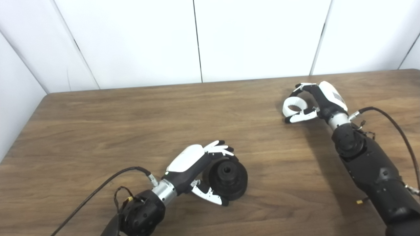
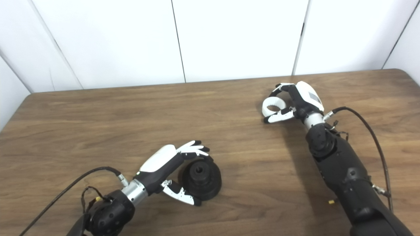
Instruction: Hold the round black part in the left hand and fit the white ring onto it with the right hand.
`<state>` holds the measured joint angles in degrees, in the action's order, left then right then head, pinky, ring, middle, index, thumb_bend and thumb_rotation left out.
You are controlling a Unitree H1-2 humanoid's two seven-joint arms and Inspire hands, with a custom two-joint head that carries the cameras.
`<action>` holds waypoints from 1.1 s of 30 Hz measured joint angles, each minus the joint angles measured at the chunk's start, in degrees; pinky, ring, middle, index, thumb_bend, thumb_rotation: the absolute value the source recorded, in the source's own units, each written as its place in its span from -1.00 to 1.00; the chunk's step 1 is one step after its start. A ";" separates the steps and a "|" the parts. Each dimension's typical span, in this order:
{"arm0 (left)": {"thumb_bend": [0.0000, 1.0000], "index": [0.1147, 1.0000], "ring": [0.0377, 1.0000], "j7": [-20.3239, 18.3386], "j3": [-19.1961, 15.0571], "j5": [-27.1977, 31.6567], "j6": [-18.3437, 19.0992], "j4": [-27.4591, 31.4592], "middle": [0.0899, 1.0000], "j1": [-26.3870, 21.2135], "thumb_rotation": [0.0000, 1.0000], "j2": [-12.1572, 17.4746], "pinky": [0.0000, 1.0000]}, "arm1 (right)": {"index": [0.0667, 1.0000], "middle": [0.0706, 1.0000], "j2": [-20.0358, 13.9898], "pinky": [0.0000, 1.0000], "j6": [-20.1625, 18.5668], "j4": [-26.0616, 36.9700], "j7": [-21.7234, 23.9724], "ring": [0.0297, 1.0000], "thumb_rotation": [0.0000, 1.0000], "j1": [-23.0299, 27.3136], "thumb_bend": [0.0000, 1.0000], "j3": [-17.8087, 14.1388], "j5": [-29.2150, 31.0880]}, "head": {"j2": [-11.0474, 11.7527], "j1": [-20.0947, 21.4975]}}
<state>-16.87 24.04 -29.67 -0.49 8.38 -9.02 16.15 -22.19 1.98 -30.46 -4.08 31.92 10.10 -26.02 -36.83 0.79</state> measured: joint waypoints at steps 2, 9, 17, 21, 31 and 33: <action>0.05 -0.15 0.94 0.06 0.00 -0.01 -0.06 -0.09 0.75 -0.02 -0.85 -0.02 0.79 | -0.09 0.62 -0.02 0.73 -0.94 2.65 1.09 0.80 -0.72 -0.96 0.05 -0.56 0.56 | 0.09 0.00; 0.05 -0.14 0.94 0.69 -0.05 0.05 -0.43 -1.17 0.75 -0.11 -0.85 -0.78 0.79 | -0.10 0.60 -0.01 0.74 -4.74 15.16 5.37 0.78 -0.71 -3.76 0.05 -1.62 1.96 | 0.44 0.26; 0.05 -0.15 0.94 1.38 0.36 0.02 -0.47 -1.64 0.75 -0.34 -0.85 -1.00 0.78 | -0.10 0.59 -0.25 0.70 -8.13 26.96 11.41 0.77 -0.72 -7.01 0.05 -1.42 2.32 | 0.26 0.09; 0.05 -0.15 0.95 1.57 0.40 0.03 -0.44 -1.81 0.76 -0.47 -0.85 -1.07 0.77 | -0.10 0.58 -0.23 0.73 -9.40 32.50 14.58 0.79 -0.72 -8.66 0.05 -1.30 3.49 | 0.27 0.09; 0.05 -0.14 0.94 1.60 0.65 0.03 -0.33 -2.00 0.75 -0.74 -0.85 -1.20 0.78 | -0.10 0.59 0.15 0.68 -14.79 44.89 22.52 0.80 -0.71 -10.63 0.05 1.65 4.09 | -0.17 -0.35; 0.05 -0.14 0.95 1.60 0.69 0.03 -0.23 -1.99 0.76 -0.75 -0.85 -1.25 0.79 | -0.10 0.59 0.32 0.64 -16.90 47.48 23.62 0.79 -0.72 -11.17 0.05 2.56 3.36 | -0.26 -0.35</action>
<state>-15.27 24.72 -29.64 -0.72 6.39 -9.77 14.90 -21.87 -14.92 17.02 19.54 20.74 12.65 -22.66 -37.09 0.44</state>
